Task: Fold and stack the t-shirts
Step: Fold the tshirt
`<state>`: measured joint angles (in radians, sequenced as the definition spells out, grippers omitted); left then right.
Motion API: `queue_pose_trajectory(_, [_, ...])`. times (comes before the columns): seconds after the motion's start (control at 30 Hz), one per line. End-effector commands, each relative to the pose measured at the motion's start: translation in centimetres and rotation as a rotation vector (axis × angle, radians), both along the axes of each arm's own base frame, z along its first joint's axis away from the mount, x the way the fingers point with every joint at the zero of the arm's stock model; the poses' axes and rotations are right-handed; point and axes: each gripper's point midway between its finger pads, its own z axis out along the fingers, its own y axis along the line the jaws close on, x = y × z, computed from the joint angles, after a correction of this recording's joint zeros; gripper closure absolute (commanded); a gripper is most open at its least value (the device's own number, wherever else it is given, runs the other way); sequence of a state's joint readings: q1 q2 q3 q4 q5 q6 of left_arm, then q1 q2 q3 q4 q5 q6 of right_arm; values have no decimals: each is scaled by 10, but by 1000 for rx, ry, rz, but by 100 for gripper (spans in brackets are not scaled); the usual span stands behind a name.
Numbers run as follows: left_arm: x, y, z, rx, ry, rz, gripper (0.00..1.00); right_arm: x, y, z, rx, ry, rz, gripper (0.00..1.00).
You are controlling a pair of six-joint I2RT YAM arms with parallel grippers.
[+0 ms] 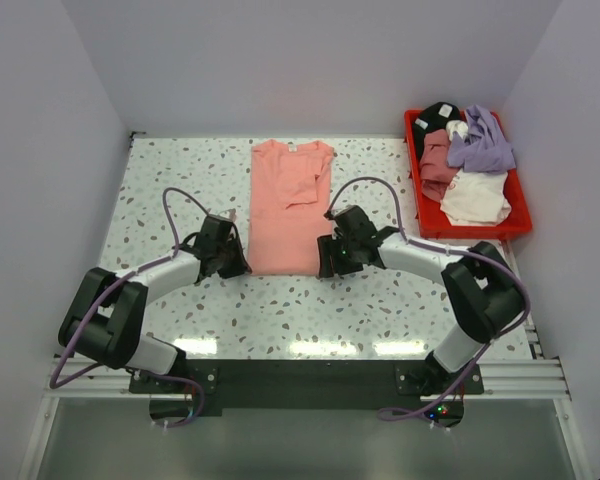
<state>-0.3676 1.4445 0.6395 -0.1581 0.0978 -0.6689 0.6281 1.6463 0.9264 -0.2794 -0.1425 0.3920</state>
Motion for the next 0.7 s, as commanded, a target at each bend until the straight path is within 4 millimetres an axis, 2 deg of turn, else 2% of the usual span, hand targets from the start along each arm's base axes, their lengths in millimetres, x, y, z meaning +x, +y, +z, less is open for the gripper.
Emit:
queue_pose_trajectory(0.0, [2, 0, 5, -6, -25, -9, 100, 21, 1, 9, -27, -77, -1, 43])
queue_pose_trajectory(0.07, [2, 0, 5, -6, -23, -9, 100, 22, 0, 4, -42, -78, 9, 48])
queue_pose_trajectory(0.2, [2, 2, 5, 2, -23, -6, 100, 23, 2, -2, -49, -71, 19, 66])
queue_pose_trajectory(0.43, [2, 2, 4, 5, -23, -4, 100, 28, 7, -9, -40, -78, 24, 72])
queue_pose_trajectory(0.53, [2, 3, 4, 8, -20, -1, 100, 27, 4, -10, -54, -73, 19, 82])
queue_pose_trajectory(0.57, [1, 3, 4, 8, -17, -2, 100, 26, 4, -8, -53, -72, 19, 94])
queue_pose_trajectory(0.67, [-2, 4, 10, 3, -23, 4, 100, 14, 4, 3, -59, -71, 42, 99])
